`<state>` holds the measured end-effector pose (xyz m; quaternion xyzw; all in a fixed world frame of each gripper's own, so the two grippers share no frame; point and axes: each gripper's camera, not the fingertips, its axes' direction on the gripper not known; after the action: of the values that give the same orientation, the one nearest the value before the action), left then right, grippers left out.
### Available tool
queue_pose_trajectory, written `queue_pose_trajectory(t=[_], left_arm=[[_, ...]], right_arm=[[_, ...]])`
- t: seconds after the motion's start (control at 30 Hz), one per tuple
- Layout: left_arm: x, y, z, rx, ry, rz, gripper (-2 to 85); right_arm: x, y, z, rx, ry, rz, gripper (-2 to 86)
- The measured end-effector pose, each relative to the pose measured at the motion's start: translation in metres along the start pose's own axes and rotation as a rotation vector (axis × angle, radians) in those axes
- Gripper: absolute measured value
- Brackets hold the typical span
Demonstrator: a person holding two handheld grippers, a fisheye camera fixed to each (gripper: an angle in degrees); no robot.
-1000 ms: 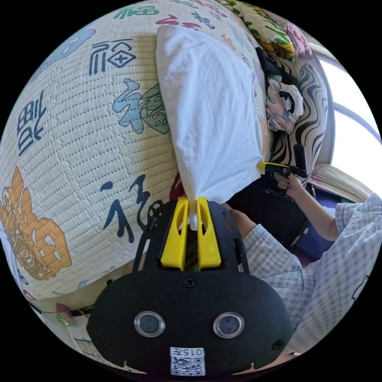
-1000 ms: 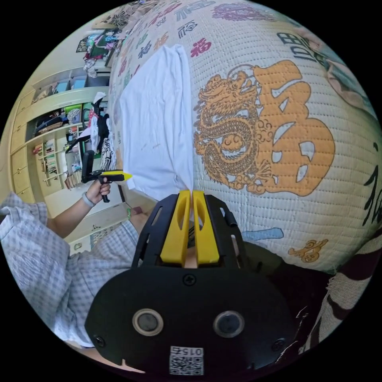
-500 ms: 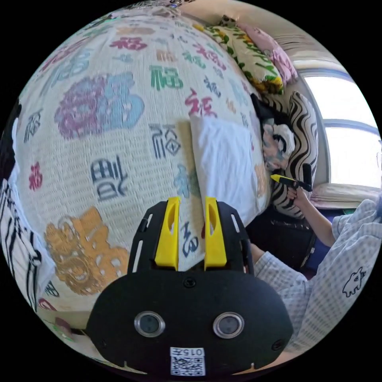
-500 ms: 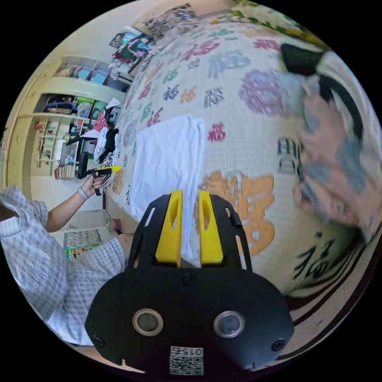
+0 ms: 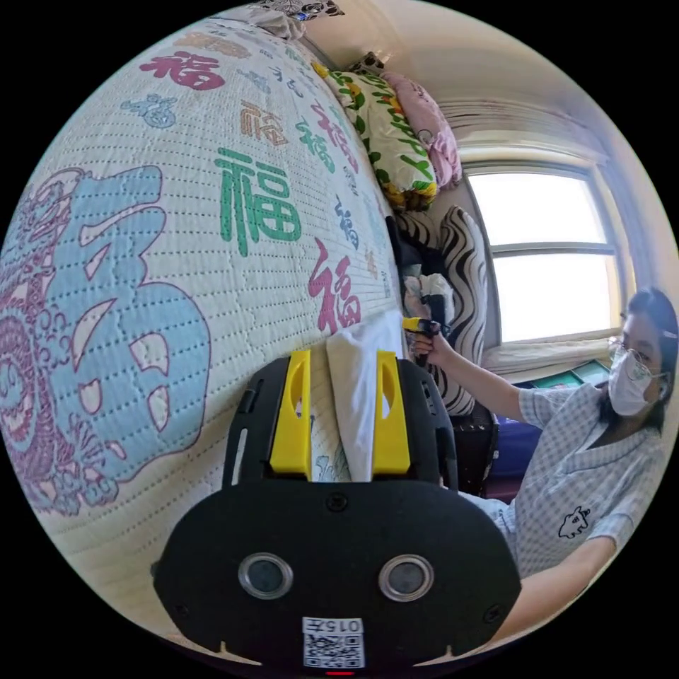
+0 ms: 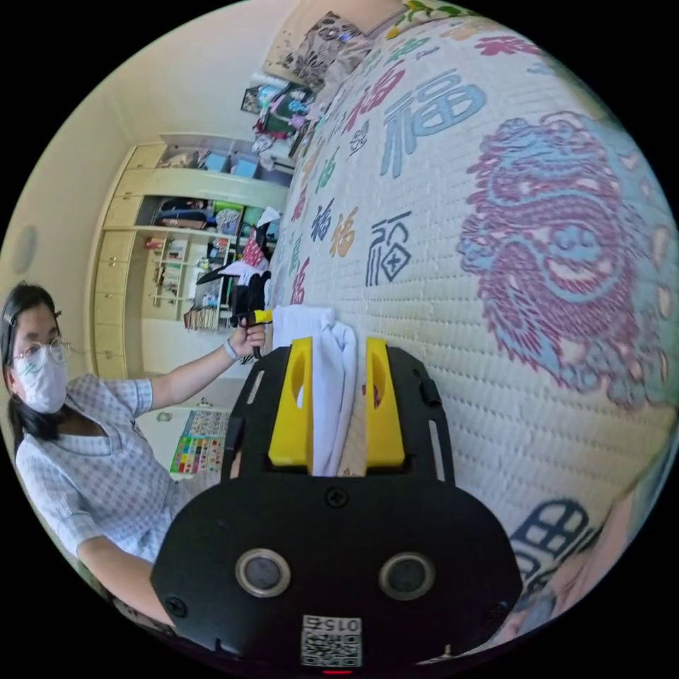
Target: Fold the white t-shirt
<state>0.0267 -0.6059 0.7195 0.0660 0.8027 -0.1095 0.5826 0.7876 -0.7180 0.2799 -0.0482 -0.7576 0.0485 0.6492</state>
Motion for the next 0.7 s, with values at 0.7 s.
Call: queue_pose_trajectory(t=[0.7], left_arm=[[0.130, -0.057, 0.000, -0.137, -0.161, 0.457, 1.7]], right_arm=[[-0.101, -0.048, 0.018, -0.139, 0.199, -0.453, 3.0]])
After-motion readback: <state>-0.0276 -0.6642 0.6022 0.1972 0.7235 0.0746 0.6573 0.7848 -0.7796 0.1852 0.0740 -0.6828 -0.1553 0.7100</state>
